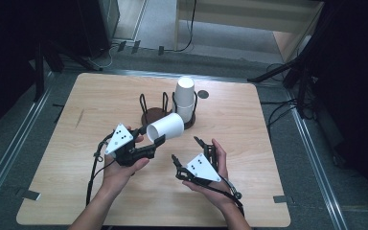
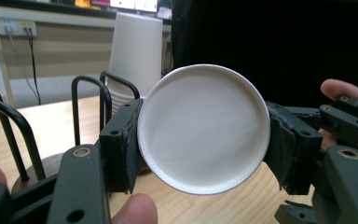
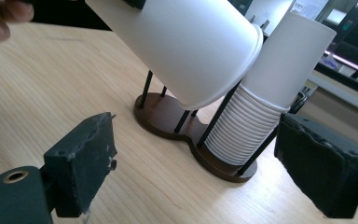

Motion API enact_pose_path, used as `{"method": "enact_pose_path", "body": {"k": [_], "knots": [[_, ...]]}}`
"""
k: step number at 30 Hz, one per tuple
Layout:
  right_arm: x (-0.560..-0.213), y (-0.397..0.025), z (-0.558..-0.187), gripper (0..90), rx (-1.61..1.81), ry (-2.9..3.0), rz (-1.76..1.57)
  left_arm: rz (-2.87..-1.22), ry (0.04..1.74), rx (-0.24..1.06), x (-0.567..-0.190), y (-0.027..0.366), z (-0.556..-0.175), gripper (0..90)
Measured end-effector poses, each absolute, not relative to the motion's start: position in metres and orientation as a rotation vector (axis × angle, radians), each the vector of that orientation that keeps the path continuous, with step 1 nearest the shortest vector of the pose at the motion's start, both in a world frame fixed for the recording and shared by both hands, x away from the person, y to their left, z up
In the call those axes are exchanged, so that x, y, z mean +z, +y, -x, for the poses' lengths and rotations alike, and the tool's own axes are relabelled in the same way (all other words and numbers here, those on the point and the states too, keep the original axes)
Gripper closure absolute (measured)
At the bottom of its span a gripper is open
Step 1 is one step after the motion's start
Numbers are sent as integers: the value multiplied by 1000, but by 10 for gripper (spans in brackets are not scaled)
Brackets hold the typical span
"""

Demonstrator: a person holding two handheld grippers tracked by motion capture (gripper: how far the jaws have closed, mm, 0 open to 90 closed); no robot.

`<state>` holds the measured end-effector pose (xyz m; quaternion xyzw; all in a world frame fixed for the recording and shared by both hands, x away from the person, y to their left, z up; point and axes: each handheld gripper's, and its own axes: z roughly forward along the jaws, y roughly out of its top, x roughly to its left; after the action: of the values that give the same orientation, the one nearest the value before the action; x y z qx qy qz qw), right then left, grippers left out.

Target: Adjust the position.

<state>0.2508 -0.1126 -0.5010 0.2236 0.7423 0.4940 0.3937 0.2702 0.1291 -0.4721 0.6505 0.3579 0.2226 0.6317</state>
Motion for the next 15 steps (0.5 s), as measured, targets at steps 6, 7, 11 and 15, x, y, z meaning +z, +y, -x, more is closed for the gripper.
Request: {"method": "enact_pose_path", "body": {"k": [6, 7, 11, 15], "knots": [[-501, -113, -254, 123, 1276, 1854, -671, -1432, 806, 515, -473, 133, -271, 364], [-501, -113, -254, 125, 1290, 1856, -683, -1432, 804, 515, -473, 134, -272, 363], [-500, -114, -255, 126, 1332, 1851, -733, -1416, 791, 536, -473, 135, -272, 363], [-496, -116, -255, 127, 1410, 1841, -791, -1406, 751, 550, -473, 133, -271, 364]]}}
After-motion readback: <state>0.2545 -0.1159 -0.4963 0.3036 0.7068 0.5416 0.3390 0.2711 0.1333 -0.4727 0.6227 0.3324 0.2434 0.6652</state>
